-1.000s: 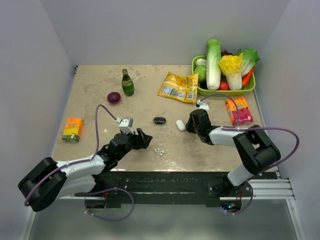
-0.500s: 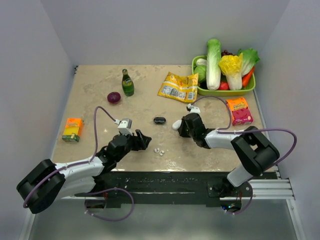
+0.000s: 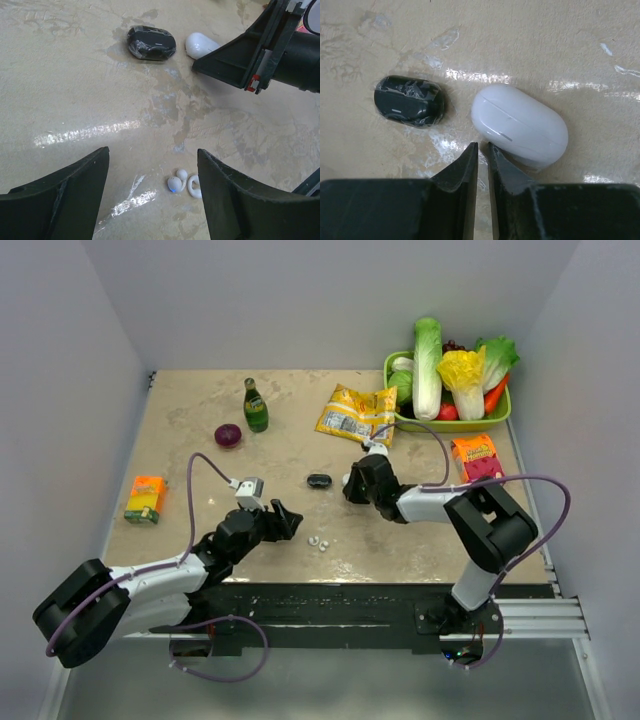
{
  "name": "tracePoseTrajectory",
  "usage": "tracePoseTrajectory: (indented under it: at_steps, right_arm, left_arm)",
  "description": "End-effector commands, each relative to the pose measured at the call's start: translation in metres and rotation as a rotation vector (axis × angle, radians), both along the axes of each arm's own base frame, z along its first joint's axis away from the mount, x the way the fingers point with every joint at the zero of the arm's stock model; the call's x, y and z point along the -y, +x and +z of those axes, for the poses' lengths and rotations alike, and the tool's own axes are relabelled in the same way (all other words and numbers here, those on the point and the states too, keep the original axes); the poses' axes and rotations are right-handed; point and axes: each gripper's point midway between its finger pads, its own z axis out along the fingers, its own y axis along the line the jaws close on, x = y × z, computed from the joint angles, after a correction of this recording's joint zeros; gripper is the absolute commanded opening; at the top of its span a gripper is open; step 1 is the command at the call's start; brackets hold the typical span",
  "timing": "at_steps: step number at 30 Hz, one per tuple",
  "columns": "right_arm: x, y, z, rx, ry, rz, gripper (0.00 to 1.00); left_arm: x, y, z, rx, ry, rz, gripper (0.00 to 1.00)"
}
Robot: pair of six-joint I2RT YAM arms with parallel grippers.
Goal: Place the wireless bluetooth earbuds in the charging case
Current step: Adjust the charging case at the center of the board, then pick up the charging case at the center of the board.
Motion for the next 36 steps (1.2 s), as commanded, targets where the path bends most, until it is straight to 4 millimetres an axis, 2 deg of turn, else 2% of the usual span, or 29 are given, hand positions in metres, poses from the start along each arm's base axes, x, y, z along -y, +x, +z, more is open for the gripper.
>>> tracePoseTrajectory:
  at_steps: [1,2,3,5,6,8,9,10,12,13,15,16,17,18,19,20,21,23,25,26,28,31,32,36]
  right_arm:
    - [-0.004,0.003,0.009,0.003,0.006,0.013,0.19]
    - [-0.004,0.003,0.019,0.022,0.013,0.012,0.21]
    - [-0.001,-0.001,0.037,0.052,0.031,0.018,0.3]
    - [0.006,-0.006,0.064,0.107,0.036,0.015,0.4]
    - [0.015,-0.013,0.088,0.15,0.047,0.008,0.49]
    - [0.03,-0.017,0.108,0.202,0.024,-0.021,0.56]
    - [0.04,-0.025,0.129,0.243,0.031,-0.031,0.59]
    - [0.047,-0.027,0.137,0.266,0.018,-0.044,0.6]
    - [0.059,-0.038,0.148,0.292,0.013,-0.055,0.61]
    - [0.066,-0.043,0.173,0.361,0.04,-0.068,0.61]
    - [0.078,-0.053,0.176,0.369,0.024,-0.073,0.61]
    - [0.083,-0.059,0.193,0.414,0.049,-0.08,0.62]
    - [0.086,-0.061,0.198,0.426,0.052,-0.082,0.62]
    - [0.089,-0.065,0.201,0.431,0.044,-0.077,0.62]
    - [0.091,-0.067,0.205,0.44,0.047,-0.08,0.62]
    - [0.094,-0.071,0.214,0.458,0.056,-0.077,0.62]
    - [0.095,-0.074,0.214,0.453,0.046,-0.069,0.62]
    - [0.097,-0.078,0.221,0.466,0.053,-0.061,0.63]
    - [0.097,-0.082,0.222,0.461,0.052,-0.046,0.63]
    - [0.098,-0.085,0.225,0.47,0.058,-0.04,0.63]
    - [0.095,-0.089,0.227,0.473,0.071,-0.018,0.63]
    - [0.097,-0.091,0.231,0.484,0.078,-0.019,0.63]
    - [0.098,-0.093,0.234,0.49,0.084,-0.017,0.63]
    - [0.099,-0.1,0.246,0.518,0.12,-0.01,0.63]
  left_arm:
    - [0.001,0.005,0.012,0.038,-0.017,0.014,0.75]
    - [0.0,0.006,0.013,0.042,-0.013,0.018,0.75]
    - [0.002,0.008,0.018,0.053,-0.014,0.018,0.76]
    - [0.004,0.011,0.024,0.069,-0.016,0.018,0.79]
    - [0.006,0.016,0.031,0.082,-0.024,0.024,0.81]
    - [0.011,0.023,0.043,0.106,-0.049,0.037,0.89]
    - [0.015,0.027,0.05,0.136,-0.044,0.023,0.92]
    - [0.023,0.028,0.063,0.179,-0.074,-0.013,1.0]
    - [0.03,0.035,0.071,0.198,-0.1,-0.015,1.0]
    - [0.04,0.033,0.084,0.232,-0.147,-0.069,1.0]
    - [0.059,0.04,0.096,0.272,-0.139,-0.142,1.0]
    - [0.069,0.042,0.089,0.236,-0.106,-0.187,1.0]
    - [0.078,0.048,0.085,0.204,-0.07,-0.204,1.0]
    - [0.098,0.066,0.093,0.202,-0.031,-0.222,0.98]
    - [0.103,0.068,0.076,0.141,0.039,-0.239,0.97]
    - [0.115,0.07,0.074,0.129,0.063,-0.276,0.97]
    - [0.13,0.077,0.073,0.134,0.095,-0.301,0.97]
    - [0.145,0.083,0.063,0.123,0.149,-0.326,0.98]
    - [0.144,0.092,0.048,0.087,0.216,-0.3,1.0]
    - [0.151,0.099,0.043,0.08,0.24,-0.303,1.0]
    - [0.152,0.104,0.034,0.065,0.279,-0.281,1.0]
    - [0.161,0.107,0.024,0.062,0.329,-0.267,1.0]
    - [0.17,0.11,0.02,0.065,0.356,-0.271,1.0]
    - [0.171,0.118,-0.005,0.007,0.449,-0.246,1.0]
